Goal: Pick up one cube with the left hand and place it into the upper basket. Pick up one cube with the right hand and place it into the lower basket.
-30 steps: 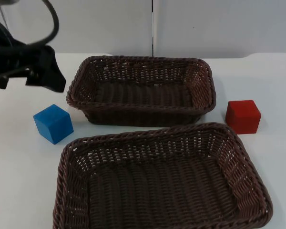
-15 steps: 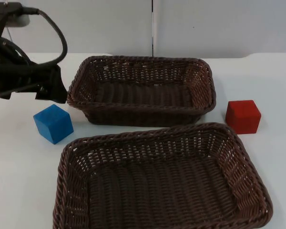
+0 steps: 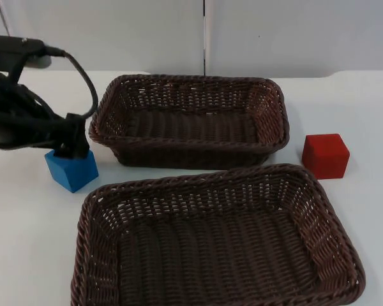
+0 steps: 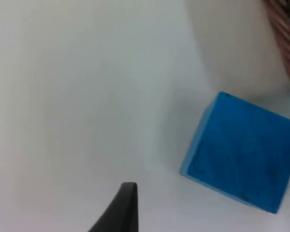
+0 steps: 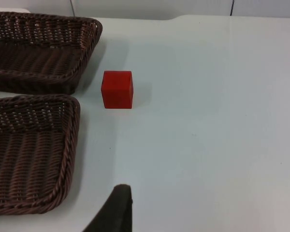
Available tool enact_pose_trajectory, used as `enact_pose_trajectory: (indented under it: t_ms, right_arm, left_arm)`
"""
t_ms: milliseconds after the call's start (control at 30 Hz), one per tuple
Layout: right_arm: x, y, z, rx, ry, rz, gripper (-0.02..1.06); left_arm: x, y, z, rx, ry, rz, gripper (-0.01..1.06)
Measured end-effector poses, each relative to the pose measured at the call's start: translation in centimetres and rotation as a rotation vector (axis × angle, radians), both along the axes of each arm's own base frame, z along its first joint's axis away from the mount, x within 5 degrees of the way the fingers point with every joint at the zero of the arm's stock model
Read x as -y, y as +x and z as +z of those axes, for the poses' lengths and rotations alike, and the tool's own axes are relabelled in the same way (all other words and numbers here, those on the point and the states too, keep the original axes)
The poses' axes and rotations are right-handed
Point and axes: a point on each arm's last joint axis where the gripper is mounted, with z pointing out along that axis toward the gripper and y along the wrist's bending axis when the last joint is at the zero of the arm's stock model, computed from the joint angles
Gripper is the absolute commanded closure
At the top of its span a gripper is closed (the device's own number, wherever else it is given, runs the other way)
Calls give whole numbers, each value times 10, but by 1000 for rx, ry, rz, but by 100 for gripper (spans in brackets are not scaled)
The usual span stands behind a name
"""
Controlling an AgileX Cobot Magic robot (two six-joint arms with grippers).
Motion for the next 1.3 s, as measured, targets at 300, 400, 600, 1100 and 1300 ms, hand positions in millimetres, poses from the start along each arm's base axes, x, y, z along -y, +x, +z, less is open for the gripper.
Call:
enact_pose_trajectory:
  t_ms: [300,400,600,1100,1300]
  right_arm:
    - [0,0,0,0,0,0,-1]
    - [0,0,0,0,0,0,-1]
    - [0,0,0,0,0,0,-1]
    - [0,0,0,-1,9,-5,-1]
    - [0,0,0,-1,9,-5,-1]
  left_arm:
    - [-1,10,-18,3,72,-70,0]
    - [1,19,-23,-10,78,-91,0]
    - [4,28,-29,-41,75,-114,0]
    - [5,34,-53,-109,80,-136,0]
    - [5,34,-53,-108,83,-140,0]
